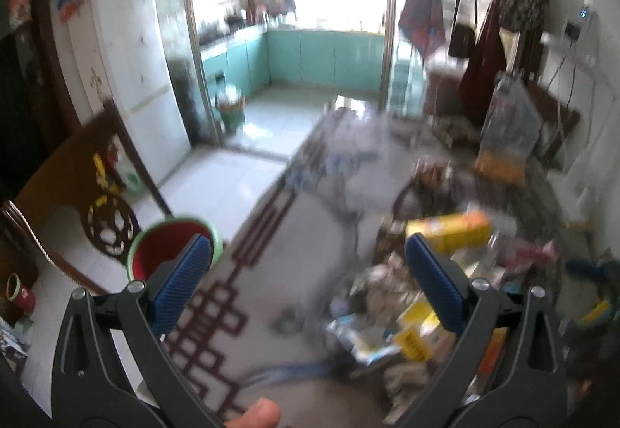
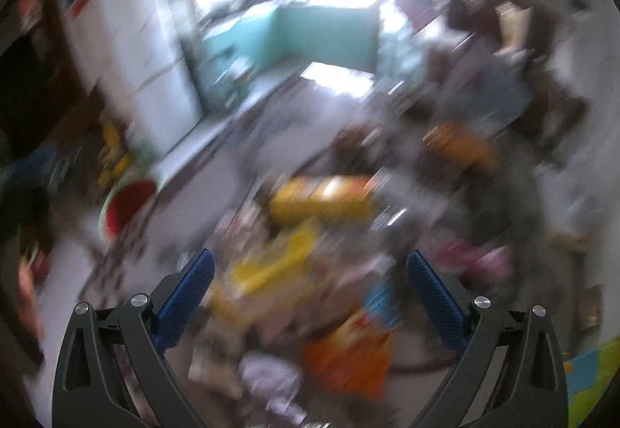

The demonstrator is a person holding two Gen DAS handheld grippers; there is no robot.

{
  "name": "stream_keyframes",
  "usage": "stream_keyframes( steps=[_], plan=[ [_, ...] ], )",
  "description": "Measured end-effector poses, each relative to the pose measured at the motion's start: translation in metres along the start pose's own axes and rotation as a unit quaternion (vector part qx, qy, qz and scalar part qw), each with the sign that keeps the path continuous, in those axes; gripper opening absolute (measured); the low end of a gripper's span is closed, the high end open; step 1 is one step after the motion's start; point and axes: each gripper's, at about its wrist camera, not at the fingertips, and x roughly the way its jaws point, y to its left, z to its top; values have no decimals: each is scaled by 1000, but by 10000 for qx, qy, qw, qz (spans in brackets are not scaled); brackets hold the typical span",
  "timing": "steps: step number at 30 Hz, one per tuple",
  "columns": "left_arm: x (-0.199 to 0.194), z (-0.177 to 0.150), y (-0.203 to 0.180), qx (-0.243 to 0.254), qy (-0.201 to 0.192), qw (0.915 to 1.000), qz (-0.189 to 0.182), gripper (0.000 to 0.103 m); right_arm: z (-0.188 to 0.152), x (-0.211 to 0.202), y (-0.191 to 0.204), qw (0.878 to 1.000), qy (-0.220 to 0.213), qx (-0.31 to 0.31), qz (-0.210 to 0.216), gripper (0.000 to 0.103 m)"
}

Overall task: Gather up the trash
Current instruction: 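Grasp the blue-white wrapper with the left tool while the right tool grasps a patterned paper cup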

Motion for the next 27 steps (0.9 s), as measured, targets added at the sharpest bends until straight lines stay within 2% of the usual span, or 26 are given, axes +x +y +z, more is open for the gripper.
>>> stream_keyframes(
  steps=[2, 3, 4, 5, 7, 9, 11, 13, 16, 20, 24, 27],
  plan=[
    [10, -8, 5, 72, 171, 9998, 34, 99, -18, 27, 18, 9974, 533, -172, 447, 94],
    [14, -12, 7, 95, 249, 9996, 74, 99, -24, 37, 26, 9947, 751, -181, 678, 90],
    [18, -15, 9, 86, 326, 9994, 71, 99, -30, 50, 37, 9902, 970, -166, 987, 80],
    [22, -18, 11, 55, 384, 9992, 21, 99, -33, 61, 44, 9869, 1134, -147, 1138, 78],
    [30, -22, 14, -49, 489, 9987, -122, 99, -38, 81, 57, 9843, 1400, -203, 1058, 77],
    [37, -25, 15, -147, 640, 9976, -237, 99, -41, 103, 64, 9819, 1698, -298, 783, 78],
    [42, -29, 16, -220, 752, 9964, -324, 99, -45, 121, 67, 9778, 1913, -275, 809, 78],
    [48, -33, 15, -249, 869, 9948, -461, 99, -48, 131, 68, 9750, 2030, -275, 855, 67],
    [61, -43, 11, -322, 1089, 9910, -702, 99, -46, 128, 61, 9787, 1803, -194, 960, 55],
    [87, -63, 6, -617, 1571, 9803, -1029, 95, -29, 87, 38, 9873, 1240, 78, 986, 54],
    [117, -91, -3, -806, 2200, 9655, -1138, 87, -18, 52, 9, 9942, 684, 456, 694, 54],
    [132, -100, -5, -954, 2417, 9588, -1151, 81, -14, 37, -4, 9949, 457, 671, 598, 54]
  ],
)
